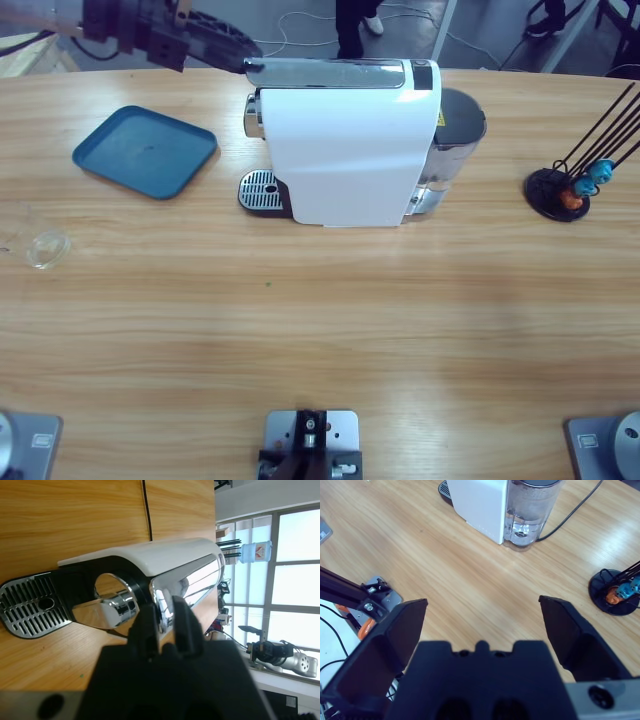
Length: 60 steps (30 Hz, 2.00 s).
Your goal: Pour coffee
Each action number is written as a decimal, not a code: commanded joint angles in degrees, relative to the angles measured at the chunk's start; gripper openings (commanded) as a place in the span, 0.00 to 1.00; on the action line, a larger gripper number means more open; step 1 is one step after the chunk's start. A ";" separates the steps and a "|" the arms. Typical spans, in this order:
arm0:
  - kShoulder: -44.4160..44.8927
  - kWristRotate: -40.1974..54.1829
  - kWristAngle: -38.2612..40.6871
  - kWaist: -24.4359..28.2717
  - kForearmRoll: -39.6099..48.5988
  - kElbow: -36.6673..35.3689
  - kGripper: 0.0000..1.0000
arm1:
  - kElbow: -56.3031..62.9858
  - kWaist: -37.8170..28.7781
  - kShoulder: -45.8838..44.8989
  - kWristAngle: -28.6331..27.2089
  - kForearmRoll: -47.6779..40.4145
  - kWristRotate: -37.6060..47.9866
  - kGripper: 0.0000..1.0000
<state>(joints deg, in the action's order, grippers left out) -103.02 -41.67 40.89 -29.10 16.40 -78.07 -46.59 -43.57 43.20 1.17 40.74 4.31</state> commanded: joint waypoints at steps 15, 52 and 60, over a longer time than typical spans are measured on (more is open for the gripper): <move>21.13 35.29 -13.62 -12.47 18.86 -8.40 0.98 | -4.10 0.67 6.63 -14.30 -0.10 2.72 1.00; 62.86 38.35 -45.90 -24.60 8.80 43.81 1.00 | 24.02 31.68 35.53 -15.32 -52.50 8.70 0.66; 63.58 36.13 -45.90 -24.60 7.54 44.65 1.00 | 25.02 35.27 39.31 -13.09 -57.22 8.35 0.54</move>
<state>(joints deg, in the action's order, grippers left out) -39.96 -3.57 -4.11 -53.29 25.37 -35.78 -23.40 -11.10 78.49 -13.85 -13.61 13.54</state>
